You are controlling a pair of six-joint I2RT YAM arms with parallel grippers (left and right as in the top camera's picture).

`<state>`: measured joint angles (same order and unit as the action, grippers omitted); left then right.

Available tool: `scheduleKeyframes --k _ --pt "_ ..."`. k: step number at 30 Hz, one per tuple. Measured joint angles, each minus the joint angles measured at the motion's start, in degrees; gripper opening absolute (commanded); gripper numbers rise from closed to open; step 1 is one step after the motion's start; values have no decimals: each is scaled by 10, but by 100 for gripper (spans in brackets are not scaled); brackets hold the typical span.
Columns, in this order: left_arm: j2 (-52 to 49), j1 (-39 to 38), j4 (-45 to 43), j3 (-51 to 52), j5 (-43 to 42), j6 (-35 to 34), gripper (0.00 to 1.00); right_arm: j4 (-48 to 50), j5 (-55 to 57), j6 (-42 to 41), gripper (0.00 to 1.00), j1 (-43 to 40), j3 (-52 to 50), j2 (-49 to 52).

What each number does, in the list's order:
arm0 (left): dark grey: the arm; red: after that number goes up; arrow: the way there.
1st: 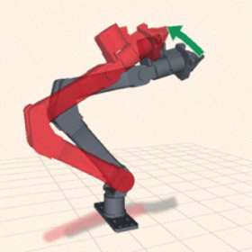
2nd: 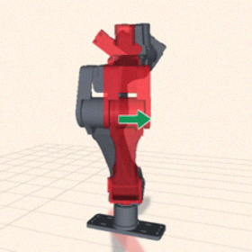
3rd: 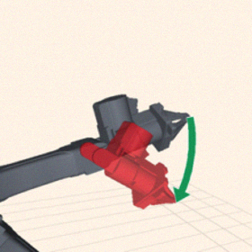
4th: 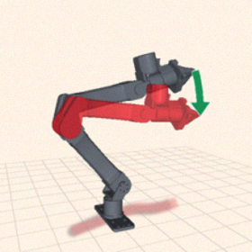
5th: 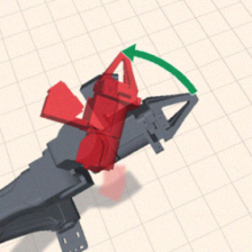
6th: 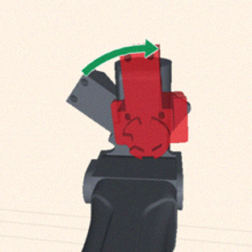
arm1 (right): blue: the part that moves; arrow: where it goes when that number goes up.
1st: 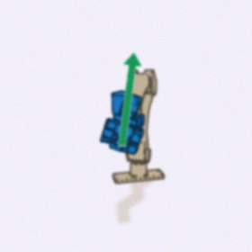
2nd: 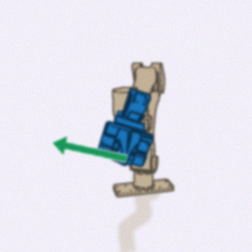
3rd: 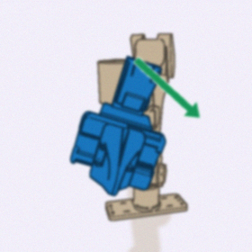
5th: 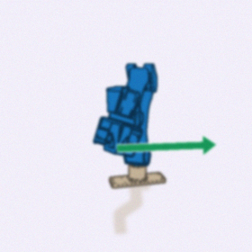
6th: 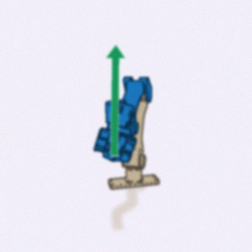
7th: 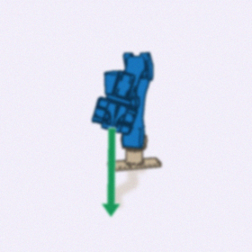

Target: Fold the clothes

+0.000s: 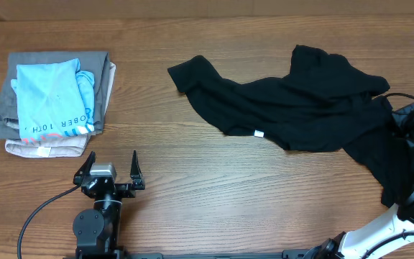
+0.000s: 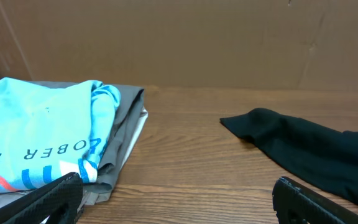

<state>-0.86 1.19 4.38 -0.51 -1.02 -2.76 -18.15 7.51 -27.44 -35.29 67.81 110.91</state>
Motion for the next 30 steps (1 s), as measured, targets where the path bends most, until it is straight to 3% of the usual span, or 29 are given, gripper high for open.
scheduleKeyframes --k 13,24,30 --pt "0 0 0 0 0 0 100 -21 6 0 4 -34 4 1" --pt "0 0 0 0 0 0 100 -58 -14 5 4 -56 77 3" --pt "0 0 0 0 0 0 100 -161 -79 16 4 -54 146 5"
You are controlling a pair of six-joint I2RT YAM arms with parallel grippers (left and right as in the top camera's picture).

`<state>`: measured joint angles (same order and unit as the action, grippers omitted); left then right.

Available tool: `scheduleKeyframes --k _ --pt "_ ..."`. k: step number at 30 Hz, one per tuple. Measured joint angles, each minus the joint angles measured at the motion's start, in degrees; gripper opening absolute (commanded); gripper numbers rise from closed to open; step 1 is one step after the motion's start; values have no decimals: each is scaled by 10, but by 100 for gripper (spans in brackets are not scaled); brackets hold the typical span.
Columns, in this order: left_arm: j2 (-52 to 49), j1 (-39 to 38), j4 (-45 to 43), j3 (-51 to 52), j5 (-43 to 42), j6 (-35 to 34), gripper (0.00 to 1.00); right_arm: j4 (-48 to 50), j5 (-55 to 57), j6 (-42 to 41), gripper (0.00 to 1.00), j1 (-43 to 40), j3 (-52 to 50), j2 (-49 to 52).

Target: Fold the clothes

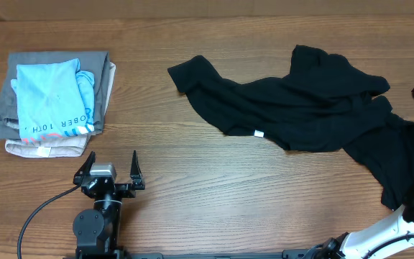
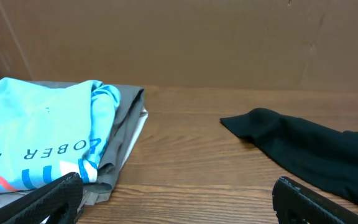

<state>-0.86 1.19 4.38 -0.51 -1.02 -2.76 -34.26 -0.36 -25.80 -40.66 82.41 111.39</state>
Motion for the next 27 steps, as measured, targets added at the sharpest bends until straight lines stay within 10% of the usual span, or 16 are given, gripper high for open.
scheduleKeyframes --k 11,27 --pt "0 0 0 0 0 0 100 -238 -158 96 6 68 223 0" --pt "0 0 0 0 0 0 100 -397 -186 139 36 317 252 -8"
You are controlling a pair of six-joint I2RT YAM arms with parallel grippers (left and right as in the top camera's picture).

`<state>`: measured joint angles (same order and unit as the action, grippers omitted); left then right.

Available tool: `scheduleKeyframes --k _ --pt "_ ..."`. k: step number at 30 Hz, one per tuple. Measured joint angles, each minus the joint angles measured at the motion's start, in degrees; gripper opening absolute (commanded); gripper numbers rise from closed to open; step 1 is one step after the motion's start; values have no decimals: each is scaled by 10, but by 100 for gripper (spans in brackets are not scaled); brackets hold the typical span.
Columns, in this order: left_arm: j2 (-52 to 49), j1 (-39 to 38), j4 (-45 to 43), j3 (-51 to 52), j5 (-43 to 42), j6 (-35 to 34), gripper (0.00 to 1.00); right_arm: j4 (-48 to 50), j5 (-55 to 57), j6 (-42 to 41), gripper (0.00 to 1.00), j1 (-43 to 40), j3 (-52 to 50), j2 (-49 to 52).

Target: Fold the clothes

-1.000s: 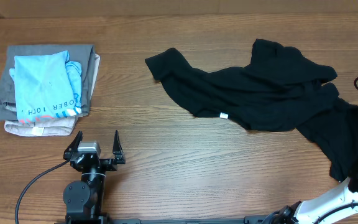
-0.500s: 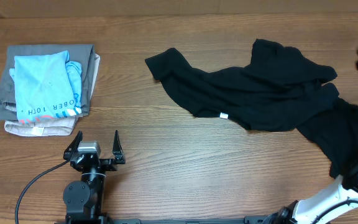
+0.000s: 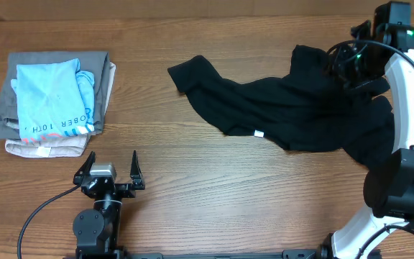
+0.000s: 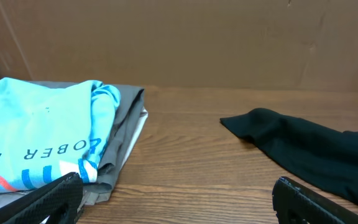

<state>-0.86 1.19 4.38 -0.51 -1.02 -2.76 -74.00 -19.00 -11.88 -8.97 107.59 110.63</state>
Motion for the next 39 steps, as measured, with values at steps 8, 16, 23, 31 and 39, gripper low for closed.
scheduleKeyframes --k 8,16,23,31,39 --pt "0 0 -6 0 0 0 100 -64 48 0 40 -28 0 0" --pt "-10 -1 55 -75 -126 -19 100 -70 61 0 47 -60 0 0" --pt "-153 -1 187 -325 -174 -32 100 -66 64 0 53 -60 0 0" --pt "-510 -43 421 -678 -189 -27 100 -61 63 -1 56 -65 0 0" --pt "-789 -138 454 -870 -195 -27 100 -66 64 -1 56 -125 1 0"
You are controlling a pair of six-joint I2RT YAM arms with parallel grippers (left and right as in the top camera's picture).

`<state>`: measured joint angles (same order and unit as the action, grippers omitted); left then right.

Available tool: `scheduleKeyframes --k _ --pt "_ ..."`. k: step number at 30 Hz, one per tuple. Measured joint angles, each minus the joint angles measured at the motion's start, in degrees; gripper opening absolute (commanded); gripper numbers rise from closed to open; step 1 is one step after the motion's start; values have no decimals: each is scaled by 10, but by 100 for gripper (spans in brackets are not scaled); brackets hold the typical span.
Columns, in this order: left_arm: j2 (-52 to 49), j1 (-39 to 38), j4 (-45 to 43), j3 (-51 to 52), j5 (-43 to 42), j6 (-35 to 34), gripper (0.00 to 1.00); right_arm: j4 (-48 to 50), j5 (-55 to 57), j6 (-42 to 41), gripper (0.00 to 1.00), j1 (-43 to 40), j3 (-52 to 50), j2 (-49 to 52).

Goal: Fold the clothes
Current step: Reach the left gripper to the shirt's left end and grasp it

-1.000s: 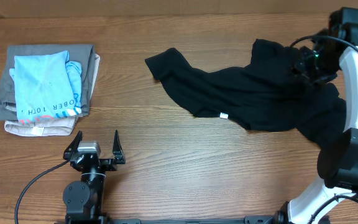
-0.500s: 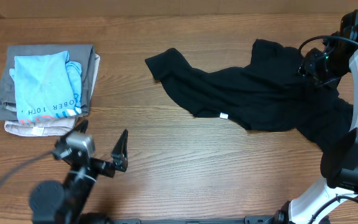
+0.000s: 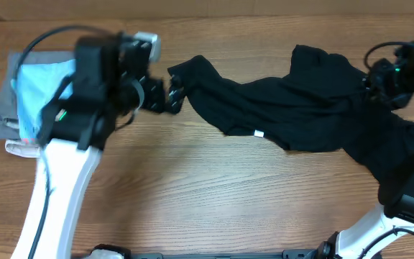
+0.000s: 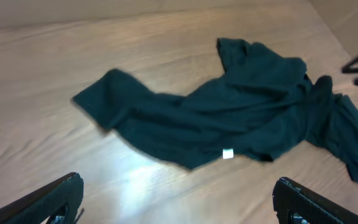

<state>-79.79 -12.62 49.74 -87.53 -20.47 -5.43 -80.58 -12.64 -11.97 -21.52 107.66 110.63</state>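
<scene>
A black garment (image 3: 293, 108) lies crumpled across the right half of the wooden table (image 3: 214, 194), a small white tag (image 3: 259, 134) at its near edge. In the left wrist view the garment (image 4: 229, 118) and its tag (image 4: 227, 154) lie spread ahead of the fingers. My left gripper (image 3: 165, 93) hovers open beside the garment's left corner (image 3: 189, 72), nothing between its fingers (image 4: 48, 202). My right gripper (image 3: 379, 80) is over the garment's right part; its dark jaws blend into the cloth.
A stack of folded clothes with a light blue shirt (image 3: 31, 97) on top sits at the far left, partly hidden under my left arm (image 3: 85, 129). The right arm's white link (image 3: 379, 230) rises at the bottom right.
My left arm has left its rest spot at the near edge and now reaches over the table to the garment's left corner. My right gripper has shifted from the far right edge down onto the garment's right side.
My left gripper stayed parked and open at the near edge, facing the folded stack, through all earlier moments. My right arm was at the right edge, then nearly out of view, then at the far right corner. Now both arms are at the black garment's two ends.
</scene>
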Motion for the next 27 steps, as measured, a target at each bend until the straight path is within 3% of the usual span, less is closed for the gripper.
scheduleKeyframes --k 1,3,4,5,6,9,10,11,14,23,27 --pt "-21 -2 -13 -4 -4 -1 100 2 0 0 56 -11 0 0" --pt "-60 -4 -31 -5 -17 -2 46 8 0 0 56 -30 -1 0" --pt "-76 -4 -40 -5 -26 -4 25 11 0 0 56 -39 -3 0" --pt "-93 -4 -52 -5 -33 -5 15 14 0 0 56 -47 -5 0" --pt "-108 -4 -63 -5 -39 -6 12 15 0 0 56 -54 -6 0" --pt "-155 -6 -85 -7 -40 -16 19 15 0 0 57 -68 -12 0" --pt "-172 -8 -87 -7 -33 -24 23 16 0 0 57 -70 -12 0" --pt "-189 -10 -88 -8 -26 -30 35 17 0 0 57 -70 -13 0" --pt "-250 -20 -90 -8 2 -38 47 25 0 0 57 -69 -13 0" --pt "-387 -49 -159 -8 79 -13 58 30 0 0 58 -68 -13 0" --pt "-433 -50 -198 -9 101 -8 49 30 0 0 57 -68 -13 0"
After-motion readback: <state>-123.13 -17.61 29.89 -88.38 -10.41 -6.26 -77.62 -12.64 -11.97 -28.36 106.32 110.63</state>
